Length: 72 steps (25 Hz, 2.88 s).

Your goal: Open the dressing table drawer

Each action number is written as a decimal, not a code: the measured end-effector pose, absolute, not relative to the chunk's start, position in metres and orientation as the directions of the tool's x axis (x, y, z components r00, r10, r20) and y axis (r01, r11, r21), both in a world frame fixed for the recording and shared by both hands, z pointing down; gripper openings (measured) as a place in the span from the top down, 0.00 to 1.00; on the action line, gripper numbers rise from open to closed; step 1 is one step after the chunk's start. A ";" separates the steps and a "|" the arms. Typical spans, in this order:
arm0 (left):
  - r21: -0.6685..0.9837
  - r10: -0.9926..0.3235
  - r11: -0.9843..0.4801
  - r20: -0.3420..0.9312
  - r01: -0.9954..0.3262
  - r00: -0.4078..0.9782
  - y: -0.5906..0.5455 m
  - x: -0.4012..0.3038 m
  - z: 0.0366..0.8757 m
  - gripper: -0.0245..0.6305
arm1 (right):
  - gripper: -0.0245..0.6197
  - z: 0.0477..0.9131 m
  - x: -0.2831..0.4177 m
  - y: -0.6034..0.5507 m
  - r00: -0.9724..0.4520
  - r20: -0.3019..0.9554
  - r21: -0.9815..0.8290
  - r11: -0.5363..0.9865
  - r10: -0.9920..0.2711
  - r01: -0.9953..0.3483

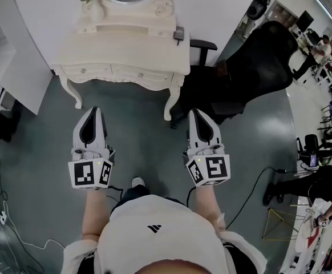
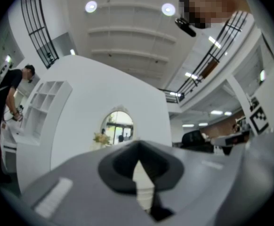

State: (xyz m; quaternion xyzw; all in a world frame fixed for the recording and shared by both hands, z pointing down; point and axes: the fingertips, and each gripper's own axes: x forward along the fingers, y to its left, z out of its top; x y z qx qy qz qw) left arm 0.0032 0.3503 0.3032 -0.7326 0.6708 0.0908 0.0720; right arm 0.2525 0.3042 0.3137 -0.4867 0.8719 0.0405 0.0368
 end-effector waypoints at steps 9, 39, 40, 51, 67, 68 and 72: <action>0.009 -0.968 -0.103 -0.232 -0.995 0.098 0.312 -0.036 0.304 0.95 | 0.98 0.315 0.214 0.271 -0.504 -0.108 0.043 0.502 -0.857 -0.864; 0.022 -0.964 -0.045 -0.262 -0.999 0.038 0.099 -0.073 0.293 0.95 | 0.98 0.300 0.171 0.033 -0.570 -0.130 0.055 0.568 -0.811 -0.821; 0.021 -0.964 -0.041 -0.263 -0.999 0.034 0.090 -0.073 0.293 0.95 | 0.98 0.299 0.171 0.023 -0.574 -0.130 0.056 0.572 -0.808 -0.818; -0.007 -0.964 -0.039 -0.262 -0.999 0.039 0.014 -0.053 0.289 0.95 | 0.98 0.306 0.181 -0.056 -0.592 -0.132 0.025 0.594 -0.795 -0.804; -0.011 -0.970 -0.052 -0.237 -0.999 0.054 -0.053 -0.076 0.299 0.95 | 0.98 0.316 0.157 -0.120 -0.585 -0.108 0.019 0.587 -0.804 -0.809; -0.010 -0.970 -0.059 -0.238 -0.998 0.060 -0.060 -0.079 0.299 0.95 | 0.98 0.316 0.154 -0.126 -0.581 -0.107 0.018 0.583 -0.807 -0.812; -0.004 -0.970 -0.080 -0.232 -0.997 0.079 -0.089 -0.097 0.301 0.95 | 0.98 0.319 0.138 -0.150 -0.566 -0.099 0.015 0.567 -0.818 -0.823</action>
